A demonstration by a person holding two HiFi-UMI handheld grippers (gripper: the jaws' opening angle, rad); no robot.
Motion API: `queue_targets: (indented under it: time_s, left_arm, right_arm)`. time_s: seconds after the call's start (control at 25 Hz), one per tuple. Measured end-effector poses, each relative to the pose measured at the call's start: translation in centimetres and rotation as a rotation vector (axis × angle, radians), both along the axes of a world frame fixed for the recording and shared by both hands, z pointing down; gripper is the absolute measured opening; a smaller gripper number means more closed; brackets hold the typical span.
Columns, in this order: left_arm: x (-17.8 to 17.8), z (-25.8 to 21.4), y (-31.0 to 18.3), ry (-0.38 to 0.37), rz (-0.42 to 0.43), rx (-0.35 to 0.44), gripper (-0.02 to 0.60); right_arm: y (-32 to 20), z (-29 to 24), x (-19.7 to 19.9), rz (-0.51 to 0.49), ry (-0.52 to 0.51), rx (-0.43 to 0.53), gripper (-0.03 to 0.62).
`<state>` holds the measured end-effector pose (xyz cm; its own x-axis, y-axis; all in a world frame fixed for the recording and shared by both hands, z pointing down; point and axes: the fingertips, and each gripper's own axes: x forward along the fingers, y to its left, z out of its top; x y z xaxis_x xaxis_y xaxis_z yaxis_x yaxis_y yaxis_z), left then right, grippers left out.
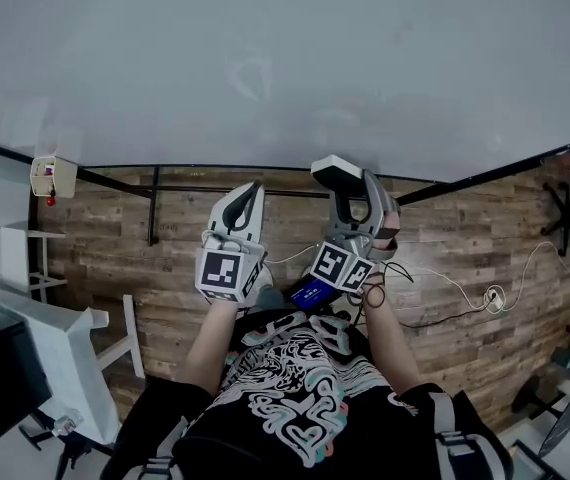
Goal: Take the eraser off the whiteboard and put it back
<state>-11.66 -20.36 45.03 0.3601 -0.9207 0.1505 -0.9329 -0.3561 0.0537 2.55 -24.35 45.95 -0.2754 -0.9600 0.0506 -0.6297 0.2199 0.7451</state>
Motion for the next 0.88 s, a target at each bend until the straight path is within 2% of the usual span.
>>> queue_targets:
  time_s: [0.88]
  left_arm:
    - [-1.2,1.3,-2.8,0.009,0.008,-0.03,0.018]
  right_arm:
    - [-3.2,-0.5,-0.2,0.037,-0.024,0.022,0.285]
